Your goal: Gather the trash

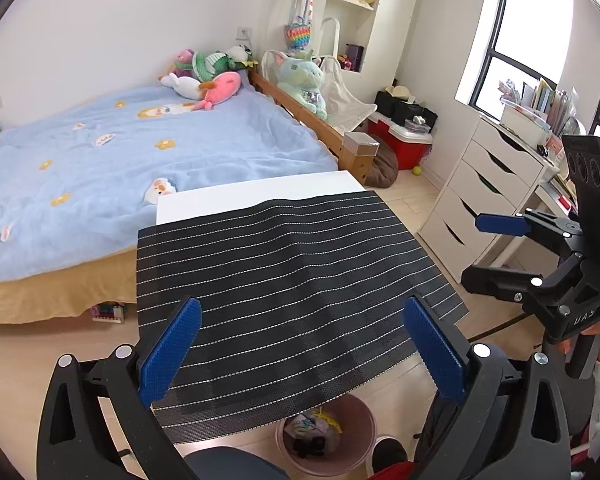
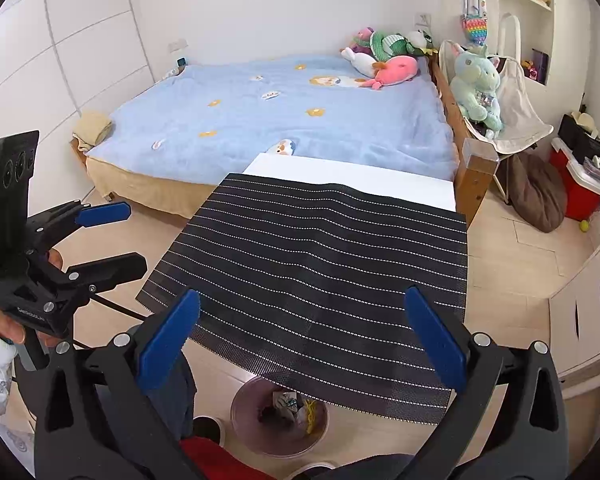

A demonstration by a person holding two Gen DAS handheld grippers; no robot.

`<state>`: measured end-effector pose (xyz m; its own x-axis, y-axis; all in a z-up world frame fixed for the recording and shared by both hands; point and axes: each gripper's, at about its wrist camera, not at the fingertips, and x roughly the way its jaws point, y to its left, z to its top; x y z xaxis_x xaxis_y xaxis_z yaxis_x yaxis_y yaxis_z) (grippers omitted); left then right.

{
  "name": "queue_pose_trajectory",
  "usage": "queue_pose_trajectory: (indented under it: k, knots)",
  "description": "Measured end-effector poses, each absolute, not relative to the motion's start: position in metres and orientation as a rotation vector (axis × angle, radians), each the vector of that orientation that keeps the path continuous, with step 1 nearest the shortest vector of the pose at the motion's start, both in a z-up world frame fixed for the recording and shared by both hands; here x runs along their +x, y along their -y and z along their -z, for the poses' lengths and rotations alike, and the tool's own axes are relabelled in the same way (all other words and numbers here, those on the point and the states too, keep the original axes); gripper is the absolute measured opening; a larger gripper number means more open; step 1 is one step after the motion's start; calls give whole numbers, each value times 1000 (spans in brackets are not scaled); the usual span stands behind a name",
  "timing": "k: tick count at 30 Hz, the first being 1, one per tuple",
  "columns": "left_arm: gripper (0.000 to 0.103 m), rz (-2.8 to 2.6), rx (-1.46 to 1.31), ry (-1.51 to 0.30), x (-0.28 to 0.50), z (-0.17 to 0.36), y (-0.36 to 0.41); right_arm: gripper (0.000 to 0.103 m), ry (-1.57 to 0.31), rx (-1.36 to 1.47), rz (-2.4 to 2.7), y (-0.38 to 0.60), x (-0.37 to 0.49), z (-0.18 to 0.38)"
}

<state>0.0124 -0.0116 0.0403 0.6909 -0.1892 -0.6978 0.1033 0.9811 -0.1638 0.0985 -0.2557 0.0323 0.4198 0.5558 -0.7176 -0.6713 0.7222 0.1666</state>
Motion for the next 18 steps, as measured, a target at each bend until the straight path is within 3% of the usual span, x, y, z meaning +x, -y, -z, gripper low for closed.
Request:
queue_pose_trajectory:
  k: [18]
  knots:
    - [97,166,-109,-799,13,-40,18,100,-837,-159,-778,254,96,-31]
